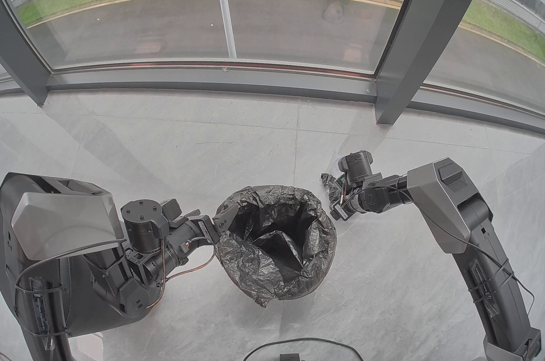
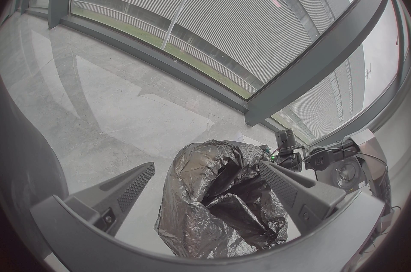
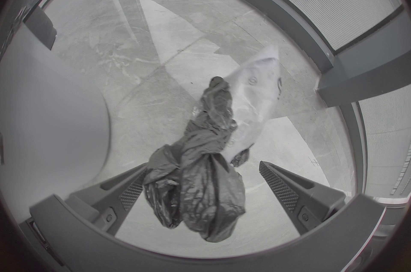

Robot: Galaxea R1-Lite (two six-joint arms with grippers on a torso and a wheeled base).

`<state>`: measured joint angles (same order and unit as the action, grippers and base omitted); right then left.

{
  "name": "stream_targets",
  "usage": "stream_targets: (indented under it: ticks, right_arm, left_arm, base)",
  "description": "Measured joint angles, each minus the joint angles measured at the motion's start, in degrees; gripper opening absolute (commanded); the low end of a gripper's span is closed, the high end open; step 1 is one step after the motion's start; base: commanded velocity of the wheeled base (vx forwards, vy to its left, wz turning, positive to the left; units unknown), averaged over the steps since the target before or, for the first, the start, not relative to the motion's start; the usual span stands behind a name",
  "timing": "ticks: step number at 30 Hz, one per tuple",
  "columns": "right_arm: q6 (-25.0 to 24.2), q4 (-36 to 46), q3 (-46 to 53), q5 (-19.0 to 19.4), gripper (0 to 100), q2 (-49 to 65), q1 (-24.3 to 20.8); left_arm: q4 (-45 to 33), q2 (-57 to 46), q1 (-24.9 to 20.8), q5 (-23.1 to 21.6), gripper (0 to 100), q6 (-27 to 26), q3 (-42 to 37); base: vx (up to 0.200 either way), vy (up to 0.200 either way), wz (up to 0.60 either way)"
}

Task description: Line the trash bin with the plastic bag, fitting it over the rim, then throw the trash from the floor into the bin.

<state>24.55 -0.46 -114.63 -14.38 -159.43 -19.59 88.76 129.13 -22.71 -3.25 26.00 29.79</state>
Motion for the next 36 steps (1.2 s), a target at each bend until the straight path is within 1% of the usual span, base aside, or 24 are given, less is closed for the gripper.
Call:
stream_targets:
  ticks: [9,10,27,36]
  right_arm:
    - [0.0,-1.6,0.0,0.0,100,-0.5,1.2]
    - [0.0,-1.6,0.0,0.0,0,-0.5,1.1]
    - [-0.4,-1.8,0.0,-0.1,0,-1.4,0.9]
    - [-0.2,-2.2,0.0,-0.8,0,1.2,-0.9]
  left_arm:
    - [0.0,0.7,-0.2,0.7,100,-0.1,0.2]
    - [0.0,0.8,-0.2,0.7,100,-0.1,0.2]
    - [0.0,0.9,-0.3,0.7,100,-0.1,0.2]
    - [0.0,0.8,-0.4,0.7,100,-0.1,0.2]
  base:
    - [0.000,0.000,0.00]
    - [0.000,0.000,0.00]
    - [0.000,0.000,0.00]
    - [0.000,0.000,0.00]
